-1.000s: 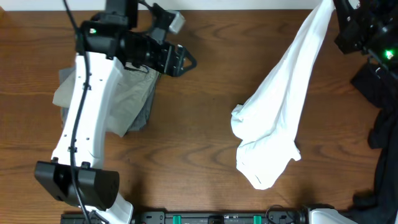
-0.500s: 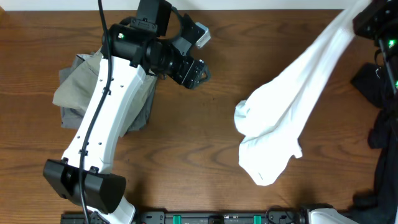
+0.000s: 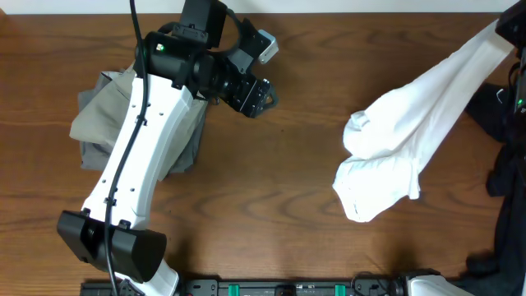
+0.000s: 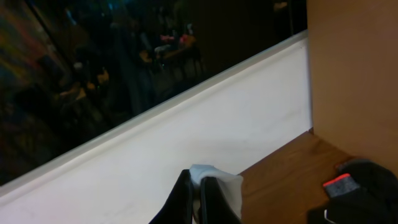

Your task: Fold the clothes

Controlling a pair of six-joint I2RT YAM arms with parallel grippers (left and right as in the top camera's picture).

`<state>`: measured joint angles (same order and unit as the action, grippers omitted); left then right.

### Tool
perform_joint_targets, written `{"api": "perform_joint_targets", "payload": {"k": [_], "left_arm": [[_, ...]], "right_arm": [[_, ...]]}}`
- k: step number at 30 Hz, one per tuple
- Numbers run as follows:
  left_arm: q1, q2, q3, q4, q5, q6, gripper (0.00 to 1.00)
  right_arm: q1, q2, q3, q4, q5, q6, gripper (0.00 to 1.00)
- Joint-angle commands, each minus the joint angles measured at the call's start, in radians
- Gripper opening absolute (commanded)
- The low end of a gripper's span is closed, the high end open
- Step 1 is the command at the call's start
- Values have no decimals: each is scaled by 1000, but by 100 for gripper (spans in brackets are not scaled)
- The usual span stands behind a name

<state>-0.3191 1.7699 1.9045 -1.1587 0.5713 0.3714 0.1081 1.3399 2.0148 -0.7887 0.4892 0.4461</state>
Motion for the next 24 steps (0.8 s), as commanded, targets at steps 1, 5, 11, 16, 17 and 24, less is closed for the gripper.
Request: {"api": "perform_joint_targets", "payload": {"k": [1, 5, 11, 16, 17, 24], "left_arm": [[-4, 0, 4, 2, -3, 18, 77], [-27, 0, 0, 1, -10, 18, 77], [-46, -5, -3, -11, -86, 16, 77], [-46, -23, -3, -12, -86, 16, 77], [-46, -26, -3, -12, -86, 16, 77], [-49, -30, -3, -16, 50, 9, 77]], "right_arm": [[32, 3, 7, 3, -34, 33, 1], [41, 14, 7, 3, -29, 78, 1], [63, 46, 7, 74, -142, 87, 1], [72, 74, 7, 293, -229, 1, 1], [72, 78, 7, 317, -223, 1, 1], [71, 98, 7, 388, -54, 1, 1]]}}
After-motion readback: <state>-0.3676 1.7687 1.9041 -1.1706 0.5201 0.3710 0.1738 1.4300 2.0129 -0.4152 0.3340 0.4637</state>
